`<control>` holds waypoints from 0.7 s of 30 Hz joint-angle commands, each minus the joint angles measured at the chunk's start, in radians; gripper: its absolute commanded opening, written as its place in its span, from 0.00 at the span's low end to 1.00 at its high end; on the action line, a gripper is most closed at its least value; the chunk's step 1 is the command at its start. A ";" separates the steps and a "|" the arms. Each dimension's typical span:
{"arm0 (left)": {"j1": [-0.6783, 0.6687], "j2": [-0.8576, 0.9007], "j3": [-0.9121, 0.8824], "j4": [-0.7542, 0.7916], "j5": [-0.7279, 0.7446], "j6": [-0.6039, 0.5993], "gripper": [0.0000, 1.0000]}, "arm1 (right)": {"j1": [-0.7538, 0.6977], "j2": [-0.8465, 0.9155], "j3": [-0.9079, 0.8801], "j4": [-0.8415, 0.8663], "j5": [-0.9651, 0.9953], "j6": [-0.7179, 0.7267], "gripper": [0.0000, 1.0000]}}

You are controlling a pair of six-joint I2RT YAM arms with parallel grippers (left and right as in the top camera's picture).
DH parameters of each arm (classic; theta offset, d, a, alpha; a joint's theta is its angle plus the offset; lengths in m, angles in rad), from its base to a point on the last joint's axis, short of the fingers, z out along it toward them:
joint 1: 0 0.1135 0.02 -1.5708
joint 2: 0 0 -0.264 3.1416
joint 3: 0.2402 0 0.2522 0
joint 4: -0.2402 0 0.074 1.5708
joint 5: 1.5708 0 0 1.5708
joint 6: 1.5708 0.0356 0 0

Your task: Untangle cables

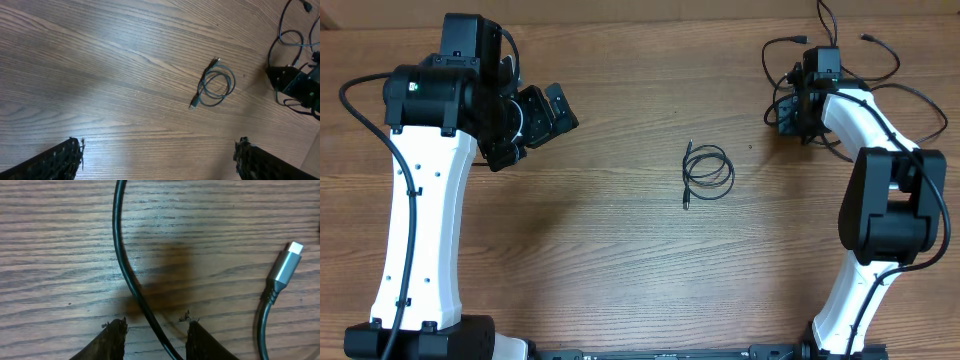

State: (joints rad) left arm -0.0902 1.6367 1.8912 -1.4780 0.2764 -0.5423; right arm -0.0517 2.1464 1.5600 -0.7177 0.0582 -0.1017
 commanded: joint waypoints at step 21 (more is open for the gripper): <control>-0.004 -0.002 0.000 0.010 0.002 0.027 1.00 | -0.003 -0.002 -0.013 -0.095 -0.147 -0.098 0.04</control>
State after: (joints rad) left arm -0.0902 1.6367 1.8912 -1.4754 0.2764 -0.5423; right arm -0.0525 2.1509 1.5379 -0.7731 0.0139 -0.1200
